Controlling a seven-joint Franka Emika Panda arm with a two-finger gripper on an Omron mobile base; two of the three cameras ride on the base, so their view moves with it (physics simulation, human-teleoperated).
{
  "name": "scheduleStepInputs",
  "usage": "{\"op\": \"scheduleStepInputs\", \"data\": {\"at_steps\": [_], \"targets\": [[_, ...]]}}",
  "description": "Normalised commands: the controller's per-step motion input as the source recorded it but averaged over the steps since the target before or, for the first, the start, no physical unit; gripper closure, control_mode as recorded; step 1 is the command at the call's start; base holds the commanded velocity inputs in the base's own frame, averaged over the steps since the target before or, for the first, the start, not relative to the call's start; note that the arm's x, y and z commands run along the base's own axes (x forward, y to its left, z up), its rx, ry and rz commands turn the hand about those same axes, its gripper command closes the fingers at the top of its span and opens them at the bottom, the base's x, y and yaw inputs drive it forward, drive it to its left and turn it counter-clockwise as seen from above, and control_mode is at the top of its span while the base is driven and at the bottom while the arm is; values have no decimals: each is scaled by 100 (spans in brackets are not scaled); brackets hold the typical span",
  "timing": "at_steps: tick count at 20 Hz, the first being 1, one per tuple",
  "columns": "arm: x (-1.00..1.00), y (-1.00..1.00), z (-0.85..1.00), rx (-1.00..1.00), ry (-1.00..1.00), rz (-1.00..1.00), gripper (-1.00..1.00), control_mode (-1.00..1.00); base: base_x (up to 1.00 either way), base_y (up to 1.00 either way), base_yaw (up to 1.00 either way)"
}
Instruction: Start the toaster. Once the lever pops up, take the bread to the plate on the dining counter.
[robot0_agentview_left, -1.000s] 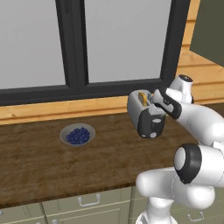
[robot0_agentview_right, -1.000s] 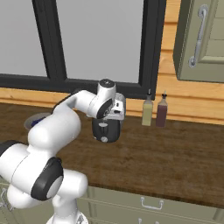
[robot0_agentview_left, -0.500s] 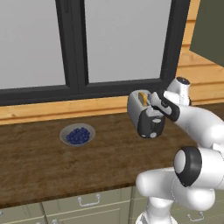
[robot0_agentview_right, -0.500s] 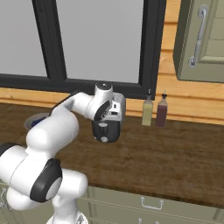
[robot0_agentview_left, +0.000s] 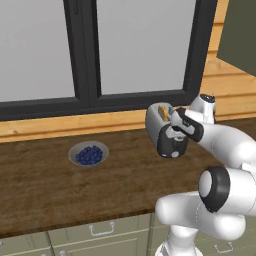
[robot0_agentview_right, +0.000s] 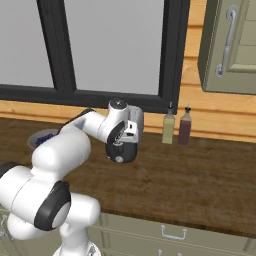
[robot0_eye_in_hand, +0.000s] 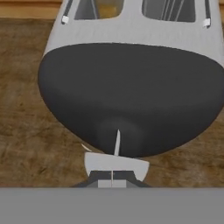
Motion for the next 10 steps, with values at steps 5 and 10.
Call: {"op": "scheduleStepInputs", "data": {"at_steps": [5, 10], "targets": [[0, 0, -35, 0, 0, 0, 100, -100, 0, 0, 0], [0, 0, -36, 0, 0, 0, 100, -100, 0, 0, 0]]}}
